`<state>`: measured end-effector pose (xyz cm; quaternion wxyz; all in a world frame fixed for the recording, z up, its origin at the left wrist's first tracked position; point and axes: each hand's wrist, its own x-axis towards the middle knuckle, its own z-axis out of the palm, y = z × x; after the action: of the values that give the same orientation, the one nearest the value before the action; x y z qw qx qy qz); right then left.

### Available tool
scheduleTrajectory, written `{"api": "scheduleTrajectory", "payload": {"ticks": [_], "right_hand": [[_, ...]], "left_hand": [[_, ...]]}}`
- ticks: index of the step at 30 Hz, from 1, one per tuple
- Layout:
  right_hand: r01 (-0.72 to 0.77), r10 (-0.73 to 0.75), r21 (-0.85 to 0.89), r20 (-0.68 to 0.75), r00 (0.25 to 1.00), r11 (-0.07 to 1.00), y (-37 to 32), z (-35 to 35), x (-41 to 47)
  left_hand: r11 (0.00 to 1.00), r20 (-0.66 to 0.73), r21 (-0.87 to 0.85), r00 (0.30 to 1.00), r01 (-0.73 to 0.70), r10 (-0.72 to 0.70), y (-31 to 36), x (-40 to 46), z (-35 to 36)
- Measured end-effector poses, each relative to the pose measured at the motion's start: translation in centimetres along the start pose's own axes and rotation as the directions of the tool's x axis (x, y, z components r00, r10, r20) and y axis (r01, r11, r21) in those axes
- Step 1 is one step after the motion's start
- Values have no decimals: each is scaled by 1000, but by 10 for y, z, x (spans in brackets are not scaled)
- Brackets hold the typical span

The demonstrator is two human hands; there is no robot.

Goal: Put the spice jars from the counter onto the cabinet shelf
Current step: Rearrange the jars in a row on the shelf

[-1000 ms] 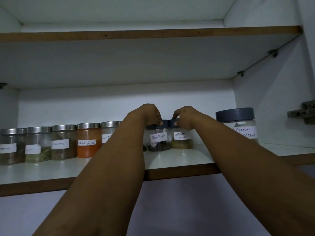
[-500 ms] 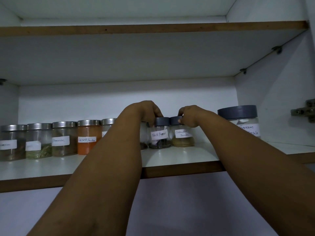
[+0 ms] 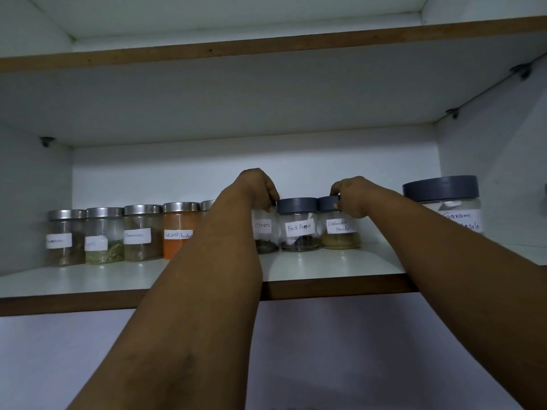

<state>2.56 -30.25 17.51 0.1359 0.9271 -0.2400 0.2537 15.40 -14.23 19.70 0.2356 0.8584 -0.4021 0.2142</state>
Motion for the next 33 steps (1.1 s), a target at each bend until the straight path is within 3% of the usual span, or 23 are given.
{"api": "scheduleTrajectory", "payload": {"ticks": [6,11,16,20,25,30,33], "right_hand": [[-54,57,154,-15,998,987,4,3,6],[-29,101,262,-266,959,965,-5,-5,-5],[16,64,172,-447,892,985,-28,-21,-30],[37,55,203,-429,902,978,-30,-14,-41],[27,83,257,-405,911,966,-26,-10,-41],[80,49,280,-426,903,957,-29,-11,-40],[120,57,310,-505,861,943,-29,-14,-42]], "left_hand": [[995,-22,71,998,-64,66,8,1,-6],[994,-145,74,985,-86,96,12,2,-7],[992,-199,94,978,78,-58,-4,-13,-3],[987,-137,58,980,150,-141,-17,-16,-3],[992,-104,53,989,115,-109,-22,-10,-3],[986,-148,73,979,153,-141,-27,-2,3],[976,-194,154,974,152,-121,-20,-5,3]]}}
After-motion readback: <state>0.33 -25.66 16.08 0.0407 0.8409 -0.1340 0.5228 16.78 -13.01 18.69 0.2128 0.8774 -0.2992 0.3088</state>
